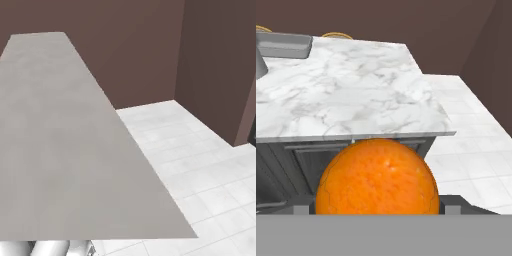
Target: Place the cold items (onion and orange) from the fridge in one tupperware on the dining counter. Place the warm items (hot dog and kebab skewer) in the stove area in another tupperware.
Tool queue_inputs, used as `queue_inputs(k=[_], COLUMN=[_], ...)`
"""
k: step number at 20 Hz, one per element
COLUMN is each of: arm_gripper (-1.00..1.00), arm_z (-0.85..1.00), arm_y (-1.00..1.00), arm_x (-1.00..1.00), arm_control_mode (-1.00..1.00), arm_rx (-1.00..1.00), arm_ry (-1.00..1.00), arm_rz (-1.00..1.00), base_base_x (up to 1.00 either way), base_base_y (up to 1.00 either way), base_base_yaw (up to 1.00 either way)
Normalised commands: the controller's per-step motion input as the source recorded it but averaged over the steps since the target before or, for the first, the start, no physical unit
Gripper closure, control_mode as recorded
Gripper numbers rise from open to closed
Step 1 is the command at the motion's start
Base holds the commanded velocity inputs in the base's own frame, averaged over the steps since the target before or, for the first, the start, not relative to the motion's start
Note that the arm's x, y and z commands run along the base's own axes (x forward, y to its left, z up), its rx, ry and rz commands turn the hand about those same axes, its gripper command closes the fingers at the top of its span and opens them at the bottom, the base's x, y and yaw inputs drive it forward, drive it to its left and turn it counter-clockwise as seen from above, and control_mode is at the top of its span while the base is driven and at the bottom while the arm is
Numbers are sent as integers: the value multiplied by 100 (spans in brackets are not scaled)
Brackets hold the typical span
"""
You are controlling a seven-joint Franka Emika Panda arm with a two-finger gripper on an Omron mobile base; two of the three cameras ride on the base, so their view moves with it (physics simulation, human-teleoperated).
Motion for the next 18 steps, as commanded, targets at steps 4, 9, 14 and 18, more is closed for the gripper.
queue_inputs(k=[4,9,14,18], arm_gripper=[100,100,100,100], arm_z=[0,0,0,0], arm_y=[0,0,0,0], arm_x=[0,0,0,0], arm_control_mode=[100,100,100,100], arm_rx=[0,0,0,0], arm_ry=[0,0,0,0], arm_rz=[0,0,0,0], base_base_x=[45,84,84,20], base_base_y=[-2,-26,-42,-82], base_base_yaw=[0,0,-3,4])
